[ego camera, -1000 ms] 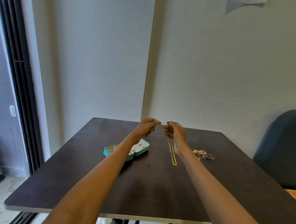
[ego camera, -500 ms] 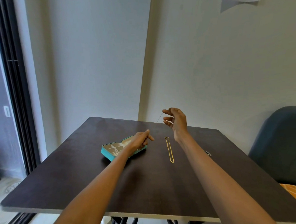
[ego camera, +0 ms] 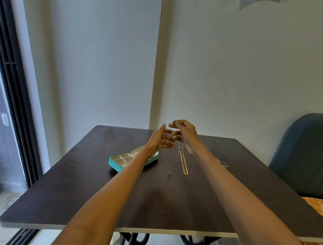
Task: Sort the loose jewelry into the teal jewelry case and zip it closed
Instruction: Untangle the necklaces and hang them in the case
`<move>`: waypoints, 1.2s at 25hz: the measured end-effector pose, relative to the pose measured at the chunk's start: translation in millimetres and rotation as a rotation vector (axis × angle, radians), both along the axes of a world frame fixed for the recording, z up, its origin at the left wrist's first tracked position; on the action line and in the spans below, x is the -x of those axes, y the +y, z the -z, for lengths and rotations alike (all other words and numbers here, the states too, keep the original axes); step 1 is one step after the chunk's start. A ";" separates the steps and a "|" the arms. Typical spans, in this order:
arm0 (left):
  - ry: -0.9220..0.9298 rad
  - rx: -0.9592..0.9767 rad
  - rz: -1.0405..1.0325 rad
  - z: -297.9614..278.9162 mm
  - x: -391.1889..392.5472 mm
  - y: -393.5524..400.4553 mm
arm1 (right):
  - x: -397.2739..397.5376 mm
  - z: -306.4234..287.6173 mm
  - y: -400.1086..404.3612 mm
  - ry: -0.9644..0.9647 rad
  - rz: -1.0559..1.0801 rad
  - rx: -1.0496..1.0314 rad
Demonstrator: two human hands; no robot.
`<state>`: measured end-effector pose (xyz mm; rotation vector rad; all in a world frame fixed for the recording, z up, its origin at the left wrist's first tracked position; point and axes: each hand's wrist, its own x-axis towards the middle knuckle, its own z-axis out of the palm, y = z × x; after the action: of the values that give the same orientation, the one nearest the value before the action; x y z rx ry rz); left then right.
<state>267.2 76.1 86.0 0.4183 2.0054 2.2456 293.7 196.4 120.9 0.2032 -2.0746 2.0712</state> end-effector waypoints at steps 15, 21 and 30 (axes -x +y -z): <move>0.236 0.029 -0.175 -20.9 -8.9 4.3 | -10.5 14.2 19.9 0.067 0.183 -0.113; 0.177 -0.076 -0.176 -20.9 -18.5 2.2 | -22.1 16.8 13.3 0.106 0.096 -0.076; 0.054 0.053 -0.193 -0.1 0.0 8.1 | 7.1 39.8 9.1 -0.012 0.121 -0.017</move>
<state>267.2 84.2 86.1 0.2951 2.2143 2.3056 286.6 205.4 81.0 0.0656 -2.0575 1.9900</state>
